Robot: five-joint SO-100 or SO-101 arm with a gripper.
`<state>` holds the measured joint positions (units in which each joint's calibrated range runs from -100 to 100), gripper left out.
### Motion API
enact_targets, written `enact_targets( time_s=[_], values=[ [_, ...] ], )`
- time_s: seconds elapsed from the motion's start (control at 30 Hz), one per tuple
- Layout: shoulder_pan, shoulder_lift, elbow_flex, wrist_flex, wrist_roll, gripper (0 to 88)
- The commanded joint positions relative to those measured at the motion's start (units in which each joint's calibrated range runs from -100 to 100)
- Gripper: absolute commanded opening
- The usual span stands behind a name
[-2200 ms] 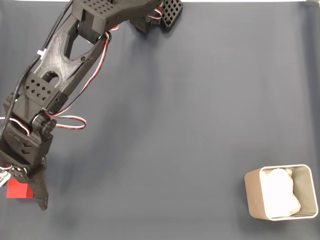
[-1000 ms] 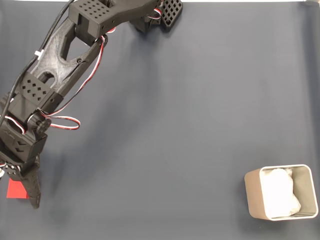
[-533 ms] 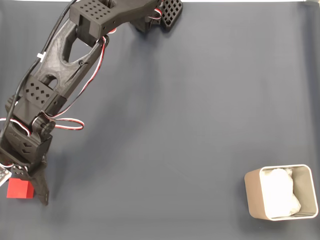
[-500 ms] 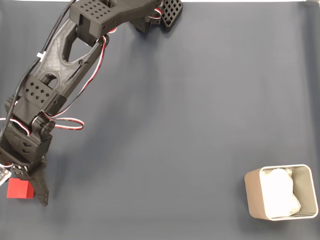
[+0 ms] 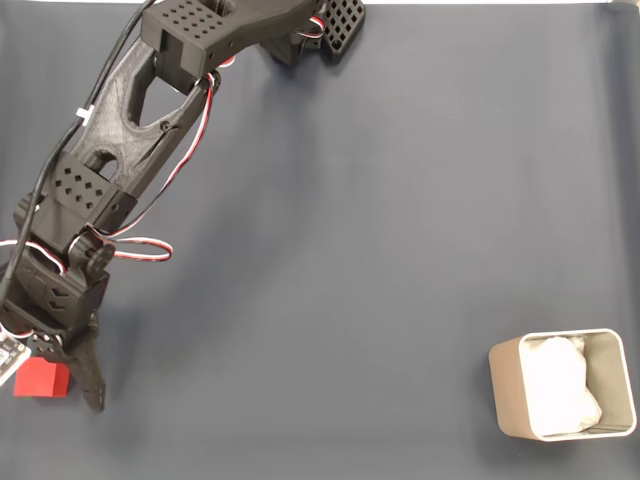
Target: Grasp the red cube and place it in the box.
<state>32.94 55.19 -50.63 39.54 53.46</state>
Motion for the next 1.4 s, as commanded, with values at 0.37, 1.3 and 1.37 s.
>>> enact_targets(
  time_s=[0.37,1.3,1.37],
  values=[
    [-1.8,-3.5,0.8,1.0,-0.4,40.0],
    [-1.9,-1.5,-5.5,0.5,-1.4,39.7],
    [-1.9,-1.1,-6.4,0.5,-1.4,39.7]
  ],
)
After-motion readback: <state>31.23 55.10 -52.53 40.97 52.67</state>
